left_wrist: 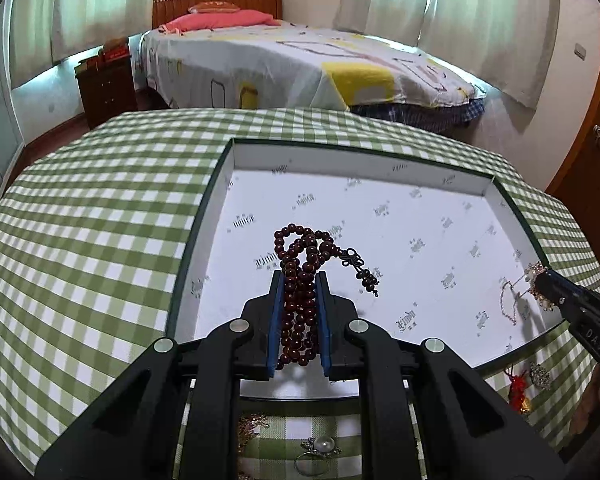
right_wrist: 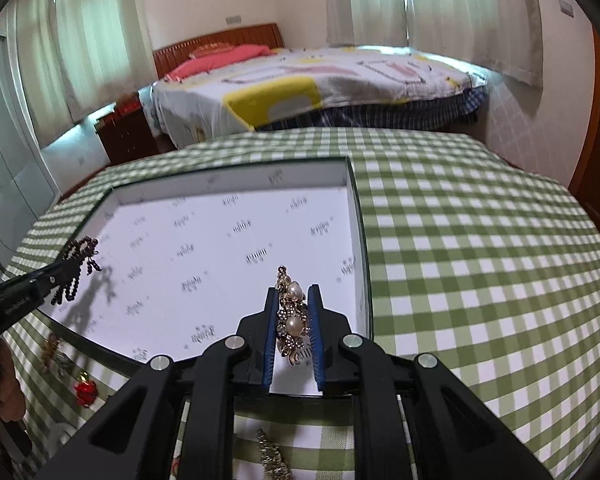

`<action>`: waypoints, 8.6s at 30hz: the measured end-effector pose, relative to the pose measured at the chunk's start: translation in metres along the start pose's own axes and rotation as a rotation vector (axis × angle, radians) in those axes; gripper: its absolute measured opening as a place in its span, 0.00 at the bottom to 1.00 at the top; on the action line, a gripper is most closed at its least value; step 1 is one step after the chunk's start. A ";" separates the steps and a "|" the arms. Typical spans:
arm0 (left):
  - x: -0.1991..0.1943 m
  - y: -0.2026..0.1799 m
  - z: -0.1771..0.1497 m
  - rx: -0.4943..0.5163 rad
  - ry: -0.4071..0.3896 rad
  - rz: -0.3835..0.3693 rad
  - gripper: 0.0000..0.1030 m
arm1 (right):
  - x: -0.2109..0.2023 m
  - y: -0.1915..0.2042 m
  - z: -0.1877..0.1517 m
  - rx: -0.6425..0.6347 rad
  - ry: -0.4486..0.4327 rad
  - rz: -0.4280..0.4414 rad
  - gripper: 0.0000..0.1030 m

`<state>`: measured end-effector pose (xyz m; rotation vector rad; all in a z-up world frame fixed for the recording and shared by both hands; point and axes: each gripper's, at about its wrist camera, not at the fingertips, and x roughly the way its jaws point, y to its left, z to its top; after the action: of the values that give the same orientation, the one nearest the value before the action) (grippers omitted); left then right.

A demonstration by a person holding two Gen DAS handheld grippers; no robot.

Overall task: Organize jewelry
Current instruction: 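Open the left tool over the tray while the right tool releases the brooch inside it, then grasp the white jade bangle with the left tool while the right tool grasps the pearl necklace, then carry the bangle over the tray with the left tool while the right tool carries the pearl necklace, then open the left tool to drop the bangle in the tray while the right tool releases the necklace, then move the left tool to the gold chain bracelet while the right tool approaches the red tassel charm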

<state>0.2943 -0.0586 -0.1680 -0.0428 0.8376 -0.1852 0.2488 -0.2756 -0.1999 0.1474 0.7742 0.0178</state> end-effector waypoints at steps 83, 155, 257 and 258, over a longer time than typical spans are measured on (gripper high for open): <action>-0.124 0.014 -0.137 -0.016 -0.025 0.061 0.69 | -0.077 0.081 -0.124 -0.150 0.023 0.060 0.11; -0.077 -0.035 0.021 0.083 -0.203 -0.007 0.67 | -0.066 0.033 0.036 -0.030 -0.228 0.112 0.11; -0.104 0.032 -0.106 -0.045 -0.157 0.171 0.82 | -0.033 0.057 -0.082 -0.117 0.067 -0.032 0.35; -0.104 0.033 -0.106 -0.045 -0.156 0.170 0.82 | -0.033 0.056 -0.083 -0.115 0.067 -0.027 0.29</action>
<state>0.1523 -0.0042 -0.1661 -0.0273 0.6860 -0.0027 0.1695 -0.2118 -0.2271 0.0274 0.8396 0.0418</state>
